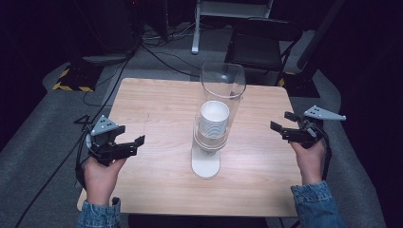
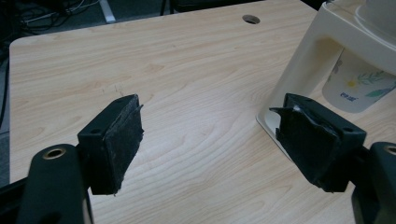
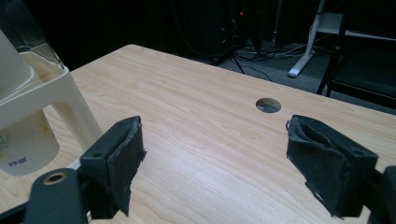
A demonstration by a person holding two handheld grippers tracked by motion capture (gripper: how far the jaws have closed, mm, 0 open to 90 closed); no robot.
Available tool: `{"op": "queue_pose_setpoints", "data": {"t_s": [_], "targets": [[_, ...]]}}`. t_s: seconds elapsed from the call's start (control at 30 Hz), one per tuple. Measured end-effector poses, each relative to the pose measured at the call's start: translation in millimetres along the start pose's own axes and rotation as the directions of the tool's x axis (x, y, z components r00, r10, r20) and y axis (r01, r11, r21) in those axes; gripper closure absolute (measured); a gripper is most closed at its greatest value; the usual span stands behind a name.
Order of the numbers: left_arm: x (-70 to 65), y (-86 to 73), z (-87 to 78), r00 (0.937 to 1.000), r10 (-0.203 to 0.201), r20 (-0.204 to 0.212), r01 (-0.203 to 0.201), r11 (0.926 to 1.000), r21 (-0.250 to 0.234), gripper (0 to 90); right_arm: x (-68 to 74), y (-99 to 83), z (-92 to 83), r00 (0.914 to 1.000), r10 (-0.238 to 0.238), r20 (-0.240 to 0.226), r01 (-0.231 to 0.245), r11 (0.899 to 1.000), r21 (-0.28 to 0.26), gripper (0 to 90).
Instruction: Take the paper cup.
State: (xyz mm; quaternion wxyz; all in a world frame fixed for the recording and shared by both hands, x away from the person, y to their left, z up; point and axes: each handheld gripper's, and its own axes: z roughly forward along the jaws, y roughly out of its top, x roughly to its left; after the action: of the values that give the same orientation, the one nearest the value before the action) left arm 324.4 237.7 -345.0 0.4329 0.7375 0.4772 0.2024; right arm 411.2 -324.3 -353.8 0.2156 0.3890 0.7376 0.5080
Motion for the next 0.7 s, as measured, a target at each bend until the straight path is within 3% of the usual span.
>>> {"op": "queue_pose_setpoints", "data": {"t_s": [0.2, 0.7], "targets": [[1.3, 0.7, 1.4, 0.9998, 0.014, 0.012, -0.014, 0.9999, 0.005, 22.6, -0.2, -1.5, -0.3, 1.0000, -0.001, -0.006, 0.001, 1.000, 0.005, 19.5], [2.0, 0.3, -0.4, 0.9998, 0.001, 0.022, -0.001, 1.0000, -0.003, 22.6, -1.9, -3.2, 1.5, 0.9999, 0.006, -0.008, -0.006, 1.000, 0.018, 19.5]]}}
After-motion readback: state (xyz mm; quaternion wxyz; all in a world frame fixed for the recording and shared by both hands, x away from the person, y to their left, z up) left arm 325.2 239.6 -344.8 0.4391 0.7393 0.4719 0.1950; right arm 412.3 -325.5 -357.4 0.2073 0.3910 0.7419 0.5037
